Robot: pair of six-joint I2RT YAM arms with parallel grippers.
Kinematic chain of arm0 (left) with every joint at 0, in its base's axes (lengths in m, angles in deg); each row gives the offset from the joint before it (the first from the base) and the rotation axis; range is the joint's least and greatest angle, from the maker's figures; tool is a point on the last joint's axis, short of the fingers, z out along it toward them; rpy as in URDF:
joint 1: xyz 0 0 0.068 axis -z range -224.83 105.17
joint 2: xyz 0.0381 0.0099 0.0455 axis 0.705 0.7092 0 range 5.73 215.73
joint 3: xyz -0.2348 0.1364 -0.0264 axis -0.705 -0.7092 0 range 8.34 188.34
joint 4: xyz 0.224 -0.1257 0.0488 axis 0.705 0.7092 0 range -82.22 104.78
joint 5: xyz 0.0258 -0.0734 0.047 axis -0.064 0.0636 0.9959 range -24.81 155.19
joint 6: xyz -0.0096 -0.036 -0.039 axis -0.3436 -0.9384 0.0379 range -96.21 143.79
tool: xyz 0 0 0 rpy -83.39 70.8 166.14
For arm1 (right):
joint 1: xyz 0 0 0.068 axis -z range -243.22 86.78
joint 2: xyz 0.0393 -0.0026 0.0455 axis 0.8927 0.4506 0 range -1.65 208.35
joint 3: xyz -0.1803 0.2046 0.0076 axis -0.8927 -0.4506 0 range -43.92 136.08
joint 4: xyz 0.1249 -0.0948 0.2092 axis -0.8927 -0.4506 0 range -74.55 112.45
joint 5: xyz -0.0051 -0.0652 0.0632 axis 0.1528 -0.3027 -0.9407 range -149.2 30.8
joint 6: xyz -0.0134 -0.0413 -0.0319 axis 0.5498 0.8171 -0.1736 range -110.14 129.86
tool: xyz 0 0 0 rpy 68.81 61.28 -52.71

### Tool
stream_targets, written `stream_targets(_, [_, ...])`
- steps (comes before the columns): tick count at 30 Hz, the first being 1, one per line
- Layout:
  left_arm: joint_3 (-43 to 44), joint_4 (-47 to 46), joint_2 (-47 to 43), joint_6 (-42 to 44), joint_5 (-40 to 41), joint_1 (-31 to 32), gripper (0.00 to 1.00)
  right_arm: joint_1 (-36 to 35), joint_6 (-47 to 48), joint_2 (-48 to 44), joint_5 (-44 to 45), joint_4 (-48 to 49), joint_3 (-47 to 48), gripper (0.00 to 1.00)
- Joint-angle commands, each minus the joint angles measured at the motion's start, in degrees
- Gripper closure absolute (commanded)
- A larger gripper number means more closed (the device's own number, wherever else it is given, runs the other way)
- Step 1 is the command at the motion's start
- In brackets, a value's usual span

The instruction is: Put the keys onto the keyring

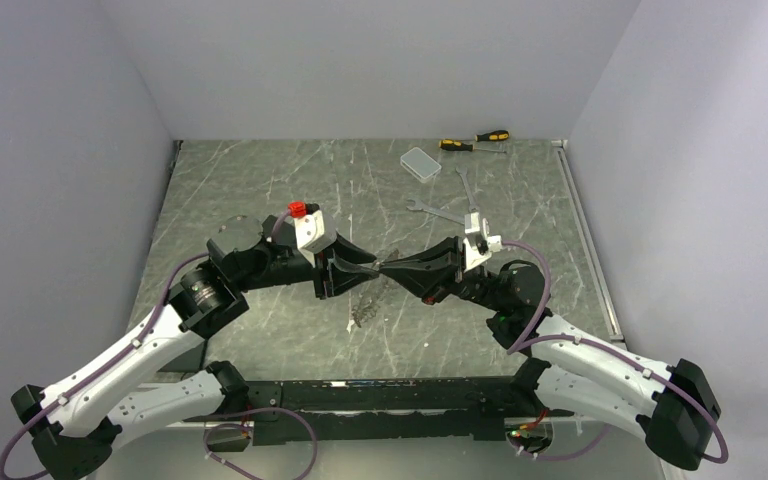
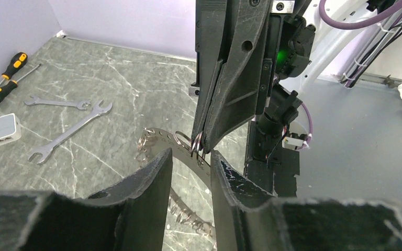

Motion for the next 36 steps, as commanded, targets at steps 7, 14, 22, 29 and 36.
stream_targets(7, [2.7, -0.6, -1.9, -0.4, 1.4, -0.2, 0.65, -0.2, -0.7, -0.4, -0.6, 5.3, 2.3, 1.0])
stream_targets(14, [2.7, -0.2, -2.0, -0.6, 1.3, -0.2, 0.67, -0.2, -0.8, -0.3, -0.9, 5.3, 2.7, 1.0])
stream_targets(22, [2.5, -0.3, -1.2, -0.5, 0.5, -0.2, 0.69, -0.2, -1.1, -0.4, -1.0, 5.4, 2.8, 1.0])
stream_targets(29, [2.2, -1.3, -0.3, -1.2, 0.3, -0.2, 0.71, -0.2, -2.1, 0.0, -1.5, 6.9, 2.4, 1.0])
stream_targets(36, [1.6, -3.1, 0.0, -2.5, 0.2, -0.2, 0.94, -0.2, -2.4, 0.2, -2.3, 7.8, 2.2, 1.0])
